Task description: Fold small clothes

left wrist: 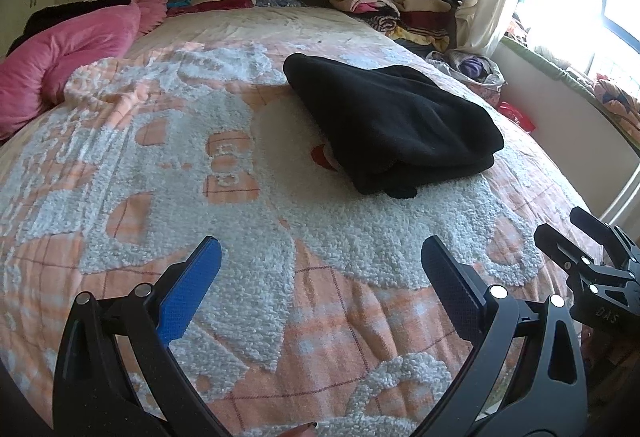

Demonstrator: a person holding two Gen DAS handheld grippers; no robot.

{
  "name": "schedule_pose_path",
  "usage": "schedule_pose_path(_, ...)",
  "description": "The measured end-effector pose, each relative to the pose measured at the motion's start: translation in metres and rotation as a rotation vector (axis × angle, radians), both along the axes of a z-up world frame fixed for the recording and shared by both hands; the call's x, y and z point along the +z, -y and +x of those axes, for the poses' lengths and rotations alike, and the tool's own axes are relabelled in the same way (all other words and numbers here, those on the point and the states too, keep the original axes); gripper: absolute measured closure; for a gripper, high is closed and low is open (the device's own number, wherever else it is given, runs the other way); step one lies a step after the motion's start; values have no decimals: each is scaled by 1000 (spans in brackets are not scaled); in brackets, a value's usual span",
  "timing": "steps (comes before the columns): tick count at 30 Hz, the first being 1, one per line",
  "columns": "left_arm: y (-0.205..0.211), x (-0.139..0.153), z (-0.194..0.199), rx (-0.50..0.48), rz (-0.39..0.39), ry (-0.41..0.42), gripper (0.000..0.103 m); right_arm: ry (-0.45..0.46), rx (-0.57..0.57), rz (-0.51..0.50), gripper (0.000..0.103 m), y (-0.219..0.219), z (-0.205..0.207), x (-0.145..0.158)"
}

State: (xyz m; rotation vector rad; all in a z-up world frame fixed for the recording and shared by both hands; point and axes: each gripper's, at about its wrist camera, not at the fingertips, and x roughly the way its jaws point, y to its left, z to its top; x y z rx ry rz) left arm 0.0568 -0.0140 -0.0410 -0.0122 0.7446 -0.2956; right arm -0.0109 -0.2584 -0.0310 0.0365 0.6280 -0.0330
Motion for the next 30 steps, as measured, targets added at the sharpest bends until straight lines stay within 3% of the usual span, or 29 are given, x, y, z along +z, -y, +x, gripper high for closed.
schedule_pose_path(30,-2,4,1,9,5,5,9,-2,1,-2,4,-3,1,1)
